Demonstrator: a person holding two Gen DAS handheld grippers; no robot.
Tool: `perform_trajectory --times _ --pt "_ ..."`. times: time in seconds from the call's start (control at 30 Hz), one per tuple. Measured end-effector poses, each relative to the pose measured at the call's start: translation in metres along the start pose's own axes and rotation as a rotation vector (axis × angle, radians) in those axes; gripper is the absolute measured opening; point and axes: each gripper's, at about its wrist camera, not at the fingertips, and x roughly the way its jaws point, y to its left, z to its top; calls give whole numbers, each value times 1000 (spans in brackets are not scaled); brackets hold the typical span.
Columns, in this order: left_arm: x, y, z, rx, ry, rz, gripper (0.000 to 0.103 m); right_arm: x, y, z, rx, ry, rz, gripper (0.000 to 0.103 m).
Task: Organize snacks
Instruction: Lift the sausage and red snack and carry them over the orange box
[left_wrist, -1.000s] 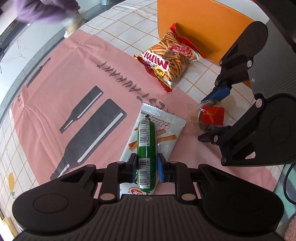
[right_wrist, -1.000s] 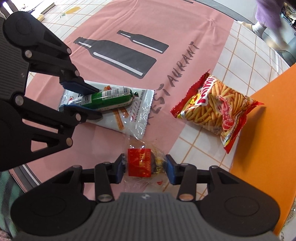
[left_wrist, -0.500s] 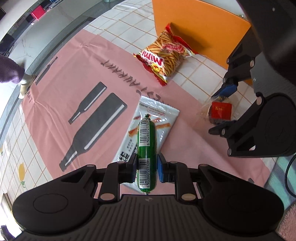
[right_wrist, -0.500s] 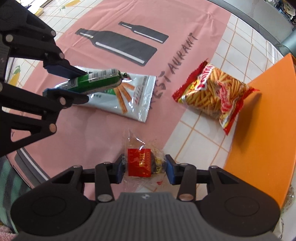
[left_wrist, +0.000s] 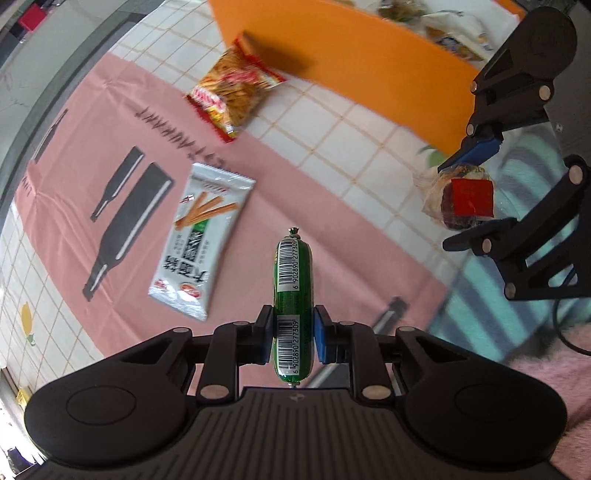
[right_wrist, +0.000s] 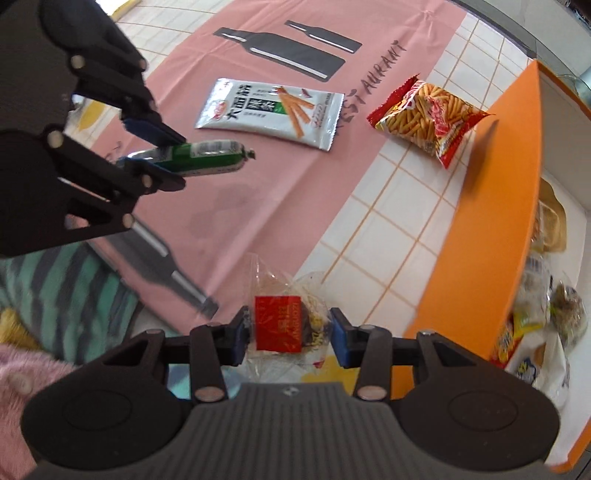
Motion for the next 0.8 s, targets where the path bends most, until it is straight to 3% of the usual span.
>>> perform_trajectory --times 0.23,0.47,0.8 --pt "-42 -42 24 39 -76 -41 24 -54 -4 -51 -2 -45 -37 42" --pt "-80 -80 62 96 -172 -47 24 -101 -37 -92 75 -114 -122 42" --pt "-88 -97 125 115 -263 -45 24 -121 -101 -107 209 -184 -200 42"
